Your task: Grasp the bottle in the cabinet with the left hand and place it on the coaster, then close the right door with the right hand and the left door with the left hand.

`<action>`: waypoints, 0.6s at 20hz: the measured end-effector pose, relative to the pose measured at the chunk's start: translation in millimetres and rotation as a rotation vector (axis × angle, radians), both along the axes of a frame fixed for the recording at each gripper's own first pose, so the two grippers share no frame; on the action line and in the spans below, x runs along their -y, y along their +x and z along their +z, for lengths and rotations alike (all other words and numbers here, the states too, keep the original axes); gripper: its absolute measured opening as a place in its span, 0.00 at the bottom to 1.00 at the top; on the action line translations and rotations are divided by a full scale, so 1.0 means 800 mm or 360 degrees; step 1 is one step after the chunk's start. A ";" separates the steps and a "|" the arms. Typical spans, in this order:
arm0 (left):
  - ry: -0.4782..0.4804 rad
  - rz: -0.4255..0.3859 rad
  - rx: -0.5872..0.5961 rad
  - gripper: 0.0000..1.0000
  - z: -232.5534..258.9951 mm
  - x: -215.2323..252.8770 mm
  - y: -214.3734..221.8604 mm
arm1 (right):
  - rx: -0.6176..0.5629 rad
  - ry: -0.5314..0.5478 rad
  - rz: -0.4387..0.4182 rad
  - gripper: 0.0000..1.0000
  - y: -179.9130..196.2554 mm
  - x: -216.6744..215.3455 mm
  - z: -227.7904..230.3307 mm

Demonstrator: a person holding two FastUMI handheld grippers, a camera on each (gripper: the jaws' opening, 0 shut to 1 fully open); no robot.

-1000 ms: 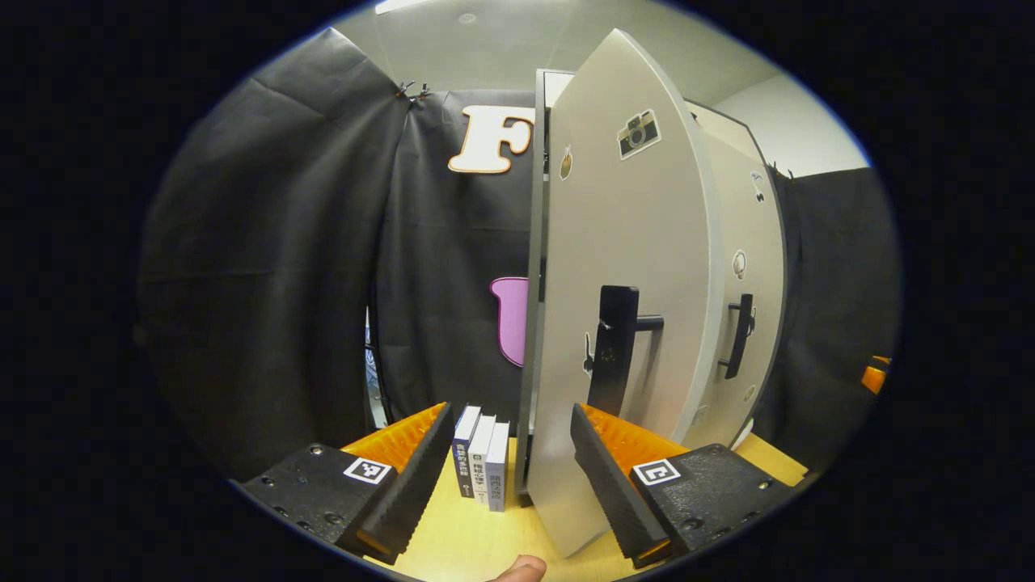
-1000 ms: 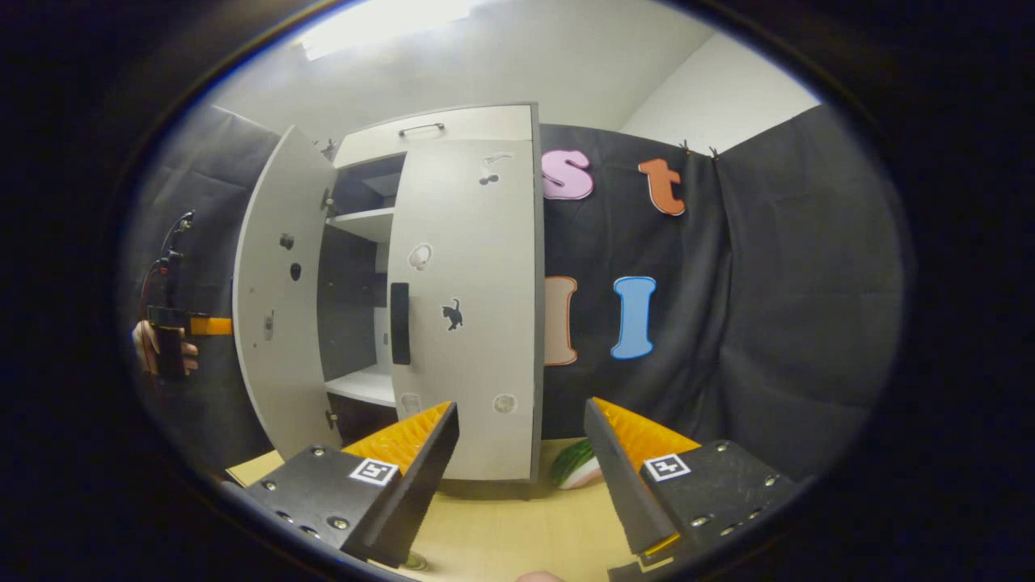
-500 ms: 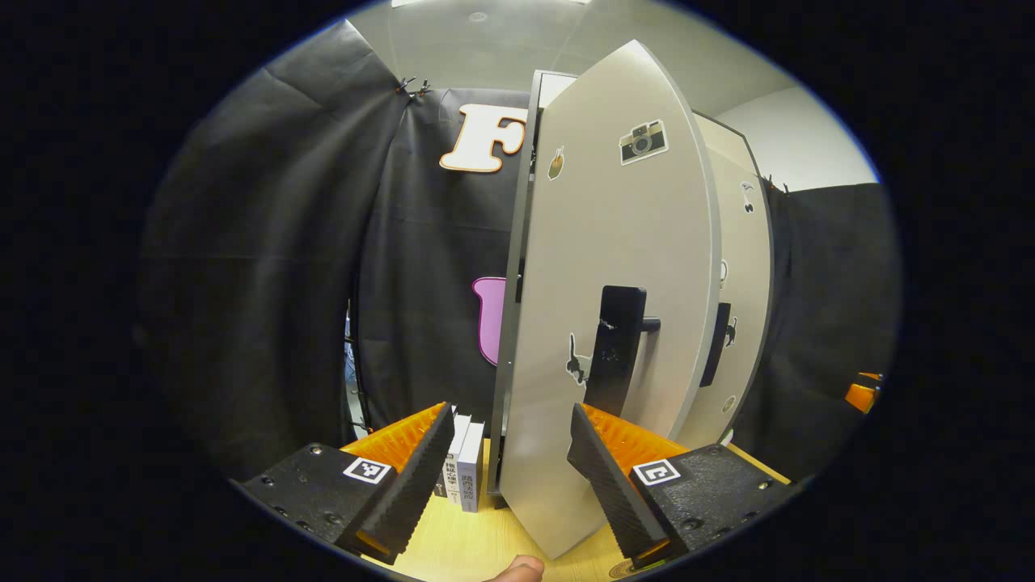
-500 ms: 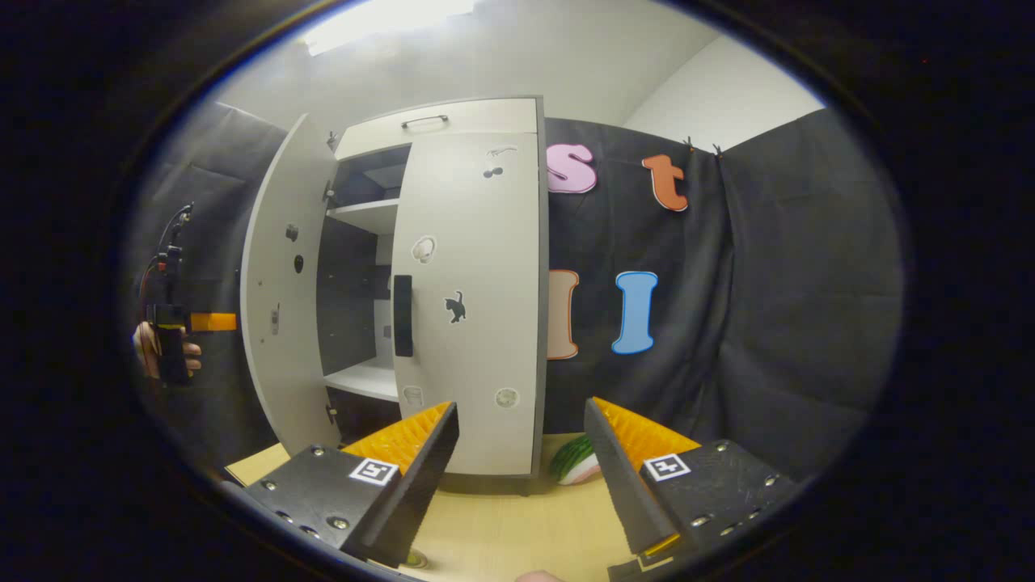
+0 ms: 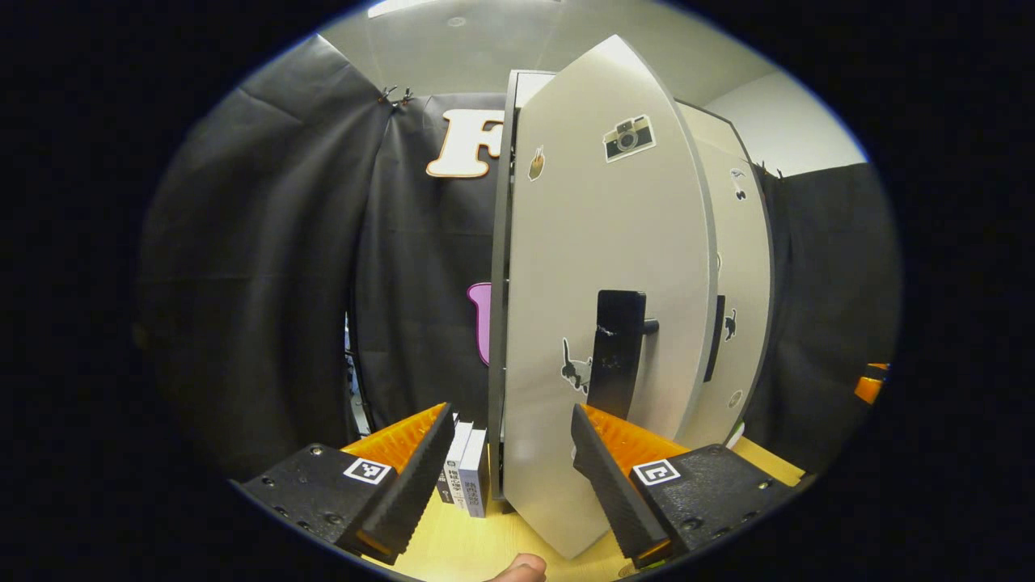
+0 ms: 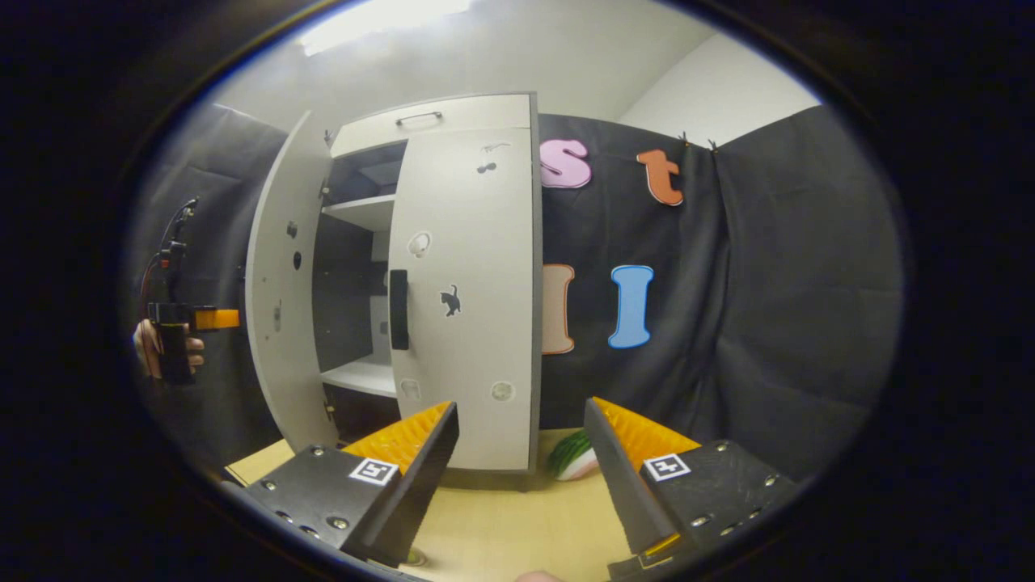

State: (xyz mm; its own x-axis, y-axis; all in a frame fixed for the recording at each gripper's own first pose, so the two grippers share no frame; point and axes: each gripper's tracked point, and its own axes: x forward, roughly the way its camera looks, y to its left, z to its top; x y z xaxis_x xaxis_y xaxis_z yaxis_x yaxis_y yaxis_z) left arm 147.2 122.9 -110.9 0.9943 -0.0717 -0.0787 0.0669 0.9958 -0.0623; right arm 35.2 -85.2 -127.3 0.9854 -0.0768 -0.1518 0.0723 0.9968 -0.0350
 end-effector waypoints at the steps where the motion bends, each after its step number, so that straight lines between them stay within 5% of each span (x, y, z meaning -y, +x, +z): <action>1: -0.0026 -0.0013 -0.0009 0.93 -0.001 0.005 0.002 | -0.0002 0.0007 -0.0006 0.92 -0.002 0.003 -0.001; 12: -0.0013 -0.0079 0.0005 0.93 0.013 0.070 -0.003 | 0.0040 -0.0029 -0.0121 0.95 -0.048 0.065 0.044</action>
